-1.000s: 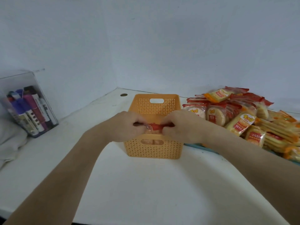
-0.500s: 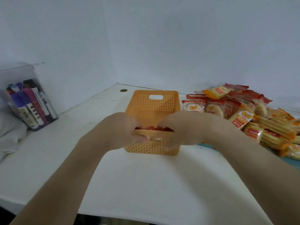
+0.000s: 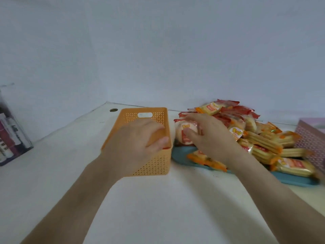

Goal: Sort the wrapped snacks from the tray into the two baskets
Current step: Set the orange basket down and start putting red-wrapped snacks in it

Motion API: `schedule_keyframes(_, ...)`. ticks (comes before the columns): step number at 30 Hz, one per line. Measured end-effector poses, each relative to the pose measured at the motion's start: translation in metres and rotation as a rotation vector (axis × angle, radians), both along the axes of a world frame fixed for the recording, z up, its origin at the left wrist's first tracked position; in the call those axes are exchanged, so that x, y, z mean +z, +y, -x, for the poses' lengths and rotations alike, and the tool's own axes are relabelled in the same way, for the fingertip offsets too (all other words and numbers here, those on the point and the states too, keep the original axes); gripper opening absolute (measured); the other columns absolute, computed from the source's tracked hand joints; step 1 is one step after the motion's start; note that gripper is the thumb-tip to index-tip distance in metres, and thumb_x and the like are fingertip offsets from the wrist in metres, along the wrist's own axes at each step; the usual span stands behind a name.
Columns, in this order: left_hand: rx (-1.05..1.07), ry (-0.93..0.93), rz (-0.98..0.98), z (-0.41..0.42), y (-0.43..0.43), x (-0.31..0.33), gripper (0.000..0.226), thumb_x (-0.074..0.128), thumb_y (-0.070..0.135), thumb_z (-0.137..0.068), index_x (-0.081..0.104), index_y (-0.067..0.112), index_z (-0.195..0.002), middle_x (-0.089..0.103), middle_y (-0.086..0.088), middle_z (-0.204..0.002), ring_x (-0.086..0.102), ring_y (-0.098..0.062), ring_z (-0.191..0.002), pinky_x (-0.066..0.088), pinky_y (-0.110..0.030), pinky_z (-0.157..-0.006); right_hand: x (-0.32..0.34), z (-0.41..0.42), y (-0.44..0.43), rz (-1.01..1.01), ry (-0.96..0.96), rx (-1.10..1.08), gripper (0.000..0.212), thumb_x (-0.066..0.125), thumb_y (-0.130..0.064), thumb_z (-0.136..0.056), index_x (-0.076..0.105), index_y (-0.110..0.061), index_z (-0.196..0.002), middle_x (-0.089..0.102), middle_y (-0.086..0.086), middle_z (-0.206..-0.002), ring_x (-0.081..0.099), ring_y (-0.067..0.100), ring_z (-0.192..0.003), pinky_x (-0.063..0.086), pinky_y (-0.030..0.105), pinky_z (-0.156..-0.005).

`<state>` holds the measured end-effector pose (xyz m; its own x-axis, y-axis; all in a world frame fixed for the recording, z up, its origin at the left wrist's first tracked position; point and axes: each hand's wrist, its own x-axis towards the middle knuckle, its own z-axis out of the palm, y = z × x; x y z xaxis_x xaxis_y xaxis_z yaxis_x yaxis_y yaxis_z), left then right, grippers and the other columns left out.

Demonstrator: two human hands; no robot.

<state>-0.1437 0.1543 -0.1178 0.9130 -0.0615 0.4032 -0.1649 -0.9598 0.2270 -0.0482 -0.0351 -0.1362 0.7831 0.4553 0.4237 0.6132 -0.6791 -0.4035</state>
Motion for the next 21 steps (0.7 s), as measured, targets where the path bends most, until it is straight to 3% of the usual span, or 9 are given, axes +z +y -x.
schedule_keyframes(2, -0.06, -0.115, 0.001, -0.016, -0.034, 0.001, 0.031, 0.044, 0.04, -0.096, 0.057, 0.031, -0.122, 0.055, 0.017, -0.122, 0.047, -0.006, -0.112, 0.04, -0.023, -0.089, -0.005, -0.023, -0.029, 0.112, 0.025, -0.248, 0.051, 0.046, -0.044, -0.093, 0.043, -0.021, -0.139, 0.052, 0.006, -0.136, 0.044, 0.029, -0.128, 0.034, 0.041, -0.103)
schedule_keyframes(5, -0.096, -0.027, -0.002, -0.059, -0.076, -0.014, 0.03, 0.042, 0.037, -0.095, 0.058, 0.018, -0.113, 0.057, 0.003, -0.118, 0.049, -0.019, -0.112, 0.042, -0.033, -0.091, -0.017, -0.048, -0.055, 0.235, 0.131, -0.416, 0.077, 0.041, -0.063, -0.087, 0.024, -0.019, -0.148, 0.037, 0.011, -0.149, 0.027, 0.035, -0.139, 0.026, 0.048, -0.113)
schedule_keyframes(8, -0.001, 0.199, 0.007, -0.108, -0.107, -0.032, 0.052, 0.041, 0.053, -0.091, 0.051, 0.012, -0.121, 0.05, -0.009, -0.131, 0.042, -0.031, -0.124, 0.035, -0.044, -0.103, -0.015, -0.065, -0.07, 0.207, 0.174, -0.457, 0.092, 0.042, -0.074, -0.08, 0.016, -0.021, -0.15, 0.028, 0.01, -0.155, 0.017, 0.034, -0.144, 0.022, 0.054, -0.114)
schedule_keyframes(11, 0.11, 0.314, 0.188, -0.138, -0.116, -0.045, 0.082, 0.047, 0.063, -0.086, 0.027, 0.011, -0.146, 0.03, -0.015, -0.15, 0.029, -0.036, -0.137, 0.026, -0.047, -0.112, -0.012, -0.079, -0.07, 0.329, 0.21, -0.503, 0.093, 0.043, -0.073, -0.081, 0.01, -0.021, -0.151, 0.024, 0.013, -0.156, 0.018, 0.036, -0.144, 0.021, 0.057, -0.111)
schedule_keyframes(13, 0.106, 0.363, 0.351, -0.15, -0.119, -0.049, 0.092, 0.055, 0.061, -0.082, 0.012, 0.019, -0.151, 0.022, -0.012, -0.155, 0.026, -0.034, -0.14, 0.027, -0.045, -0.113, -0.009, -0.089, -0.071, 0.367, 0.253, -0.474, 0.089, 0.048, -0.068, -0.083, 0.017, -0.018, -0.149, 0.032, 0.015, -0.151, 0.027, 0.037, -0.14, 0.027, 0.055, -0.109)
schedule_keyframes(15, 0.049, 0.415, 0.593, -0.155, -0.12, -0.05, 0.096, 0.065, 0.053, -0.076, 0.009, 0.031, -0.151, 0.029, -0.006, -0.151, 0.036, -0.03, -0.133, 0.038, -0.045, -0.107, -0.003, -0.096, -0.071, 0.362, 0.303, -0.402, 0.087, 0.053, -0.067, -0.081, 0.029, -0.013, -0.145, 0.039, 0.016, -0.146, 0.039, 0.033, -0.132, 0.038, 0.047, -0.102)
schedule_keyframes(17, 0.034, 0.41, 0.683, -0.155, -0.119, -0.049, 0.099, 0.069, 0.049, -0.07, 0.012, 0.033, -0.149, 0.041, -0.004, -0.143, 0.043, -0.026, -0.127, 0.044, -0.042, -0.102, 0.005, -0.098, -0.071, 0.338, 0.338, -0.347, 0.081, 0.059, -0.065, -0.08, 0.041, -0.011, -0.138, 0.049, 0.014, -0.138, 0.05, 0.028, -0.122, 0.045, 0.04, -0.093)
schedule_keyframes(19, 0.094, 0.339, 0.548, -0.154, -0.115, -0.049, 0.098, 0.071, 0.048, -0.068, 0.018, 0.024, -0.147, 0.044, -0.005, -0.141, 0.04, -0.028, -0.129, 0.039, -0.042, -0.104, 0.011, -0.099, -0.07, 0.252, 0.337, -0.292, 0.067, 0.062, -0.065, -0.077, 0.058, -0.014, -0.12, 0.064, 0.009, -0.119, 0.06, 0.024, -0.104, 0.051, 0.037, -0.086)
schedule_keyframes(21, 0.214, 0.236, 0.255, -0.151, -0.113, -0.045, 0.101, 0.069, 0.055, -0.068, 0.016, 0.021, -0.147, 0.025, -0.01, -0.152, 0.021, -0.034, -0.138, 0.027, -0.05, -0.111, 0.012, -0.099, -0.07, 0.25, 0.299, -0.326, 0.067, 0.06, -0.073, -0.071, 0.064, -0.018, -0.109, 0.062, 0.008, -0.123, 0.055, 0.027, -0.113, 0.047, 0.044, -0.095)
